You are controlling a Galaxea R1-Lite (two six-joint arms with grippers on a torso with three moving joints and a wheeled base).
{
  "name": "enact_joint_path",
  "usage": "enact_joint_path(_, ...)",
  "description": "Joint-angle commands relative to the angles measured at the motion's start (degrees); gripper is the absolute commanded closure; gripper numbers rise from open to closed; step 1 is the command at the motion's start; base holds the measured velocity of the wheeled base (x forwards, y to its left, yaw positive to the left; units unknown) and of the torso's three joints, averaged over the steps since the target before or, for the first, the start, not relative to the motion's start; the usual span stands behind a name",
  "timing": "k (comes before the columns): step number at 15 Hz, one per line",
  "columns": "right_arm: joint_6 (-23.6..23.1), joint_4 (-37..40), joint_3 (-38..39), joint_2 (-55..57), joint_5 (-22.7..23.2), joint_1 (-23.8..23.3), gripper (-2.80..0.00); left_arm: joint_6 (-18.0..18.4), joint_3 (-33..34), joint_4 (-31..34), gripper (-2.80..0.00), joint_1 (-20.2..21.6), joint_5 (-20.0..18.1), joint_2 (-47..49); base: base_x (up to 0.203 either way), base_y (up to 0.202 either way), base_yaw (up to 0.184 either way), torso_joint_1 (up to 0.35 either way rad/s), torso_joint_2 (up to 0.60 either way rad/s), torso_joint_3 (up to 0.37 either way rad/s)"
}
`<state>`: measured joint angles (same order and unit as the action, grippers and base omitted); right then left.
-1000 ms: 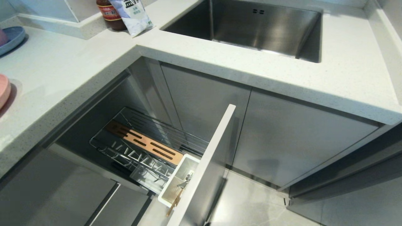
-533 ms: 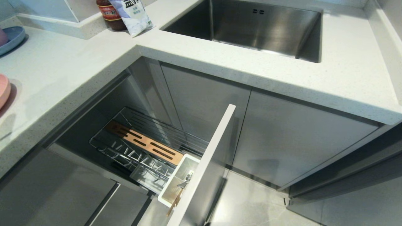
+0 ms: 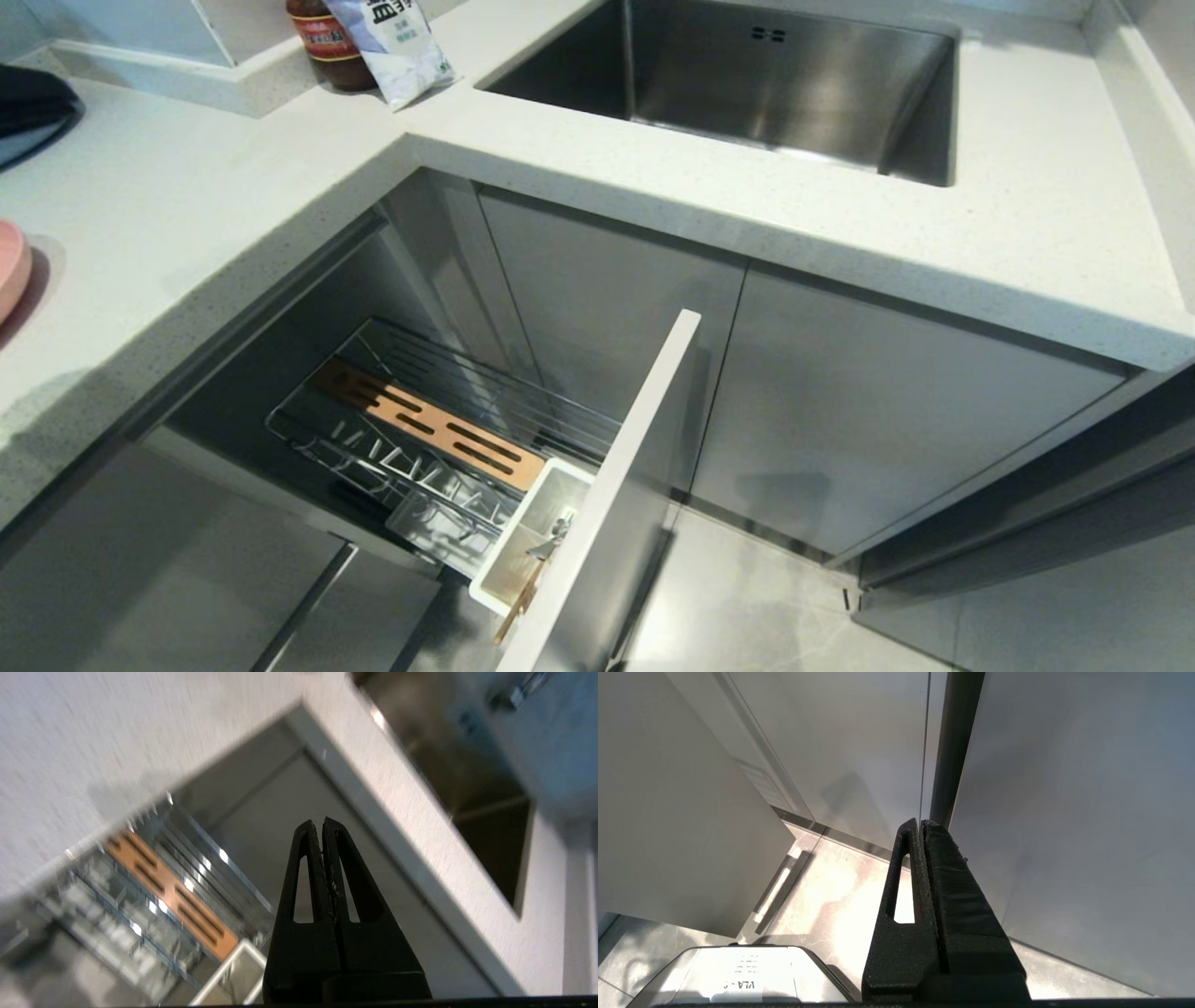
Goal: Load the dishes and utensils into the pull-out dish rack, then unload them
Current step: Take the chopsticks out of the cupboard
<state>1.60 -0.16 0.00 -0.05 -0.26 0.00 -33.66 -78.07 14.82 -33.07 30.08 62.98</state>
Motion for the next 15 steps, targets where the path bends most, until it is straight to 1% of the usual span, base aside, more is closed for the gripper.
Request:
enact_joint_path(1, 0.0, 0.0, 0.1, -0.1, 0.0, 0.0, 0.0, -3.2, 0.4, 4.1, 0.0, -3.2, 0.2, 5.9, 0.0, 0.0, 0.0, 0.0, 0.0, 0.0)
enact_joint_path(2, 0.0, 0.0, 0.0, -0.1, 0.0, 0.0, 0.0, -5.1, 0.3, 7.3, 0.0, -4.6, 0.1, 8.1, 0.0, 0.0, 0.0, 0.0, 0.0, 0.0)
enact_joint_path(4, 0.0, 0.0, 0.1, -0.1, 0.0, 0.0, 0.0, -7.7, 0.0, 12.9, 0.0, -6.5, -0.3, 12.3, 0.0, 0.0, 0.0, 0.0, 0.0, 0.0)
enact_joint_path(6, 0.0, 0.0, 0.0, -0.1, 0.0, 0.0, 0.0, -8.9, -1.0, 19.1, 0.0, -7.0, -0.7, 16.2, 0.0, 0.0, 0.0, 0.0, 0.0, 0.0)
enact_joint_path(7, 0.0, 0.0, 0.1, -0.1, 0.0, 0.0, 0.0, -9.8, -2.1, 23.9, 0.0, -7.3, -2.1, 18.5, 0.0, 0.0, 0.0, 0.0, 0.0, 0.0)
enact_joint_path(8, 0.1, 0.0, 0.1, -0.1, 0.0, 0.0, 0.0, -10.7, -3.9, 29.9, 0.0, -7.6, -4.5, 20.6, 0.0, 0.0, 0.0, 0.0, 0.0, 0.0)
enact_joint_path(10, 0.1, 0.0, 0.1, -0.1, 0.0, 0.0, 0.0, -11.7, -7.0, 38.9, 0.0, -8.2, -11.5, 24.1, 0.0, 0.0, 0.0, 0.0, 0.0, 0.0)
enact_joint_path(11, 0.1, 0.0, 0.1, -0.1, 0.0, 0.0, 0.0, -11.7, -7.9, 42.6, 0.0, -8.4, -13.9, 25.7, 0.0, 0.0, 0.0, 0.0, 0.0, 0.0)
enact_joint_path(12, 0.0, 0.0, 0.1, -0.1, 0.0, 0.0, 0.0, -11.6, -8.6, 45.2, 0.0, -8.6, -15.5, 27.0, 0.0, 0.0, 0.0, 0.0, 0.0, 0.0)
enact_joint_path(13, 0.0, 0.0, 0.1, -0.1, 0.0, 0.0, 0.0, -11.5, -8.8, 46.2, 0.0, -8.6, -16.0, 28.3, 0.0, 0.0, 0.0, 0.0, 0.0, 0.0)
enact_joint_path(14, 0.0, 0.0, 0.1, -0.1, 0.0, 0.0, 0.0, -11.4, -8.8, 47.7, -2.8, -8.7, -16.3, 30.5, 0.0, 0.0, 0.0, 0.0, 0.0, 0.0)
enact_joint_path(15, 0.1, 0.0, 0.1, -0.1, 0.0, 0.0, 0.0, -11.4, -8.9, 49.1, -2.8, -8.6, -16.4, 31.9, 0.0, 0.0, 0.0, 0.0, 0.0, 0.0)
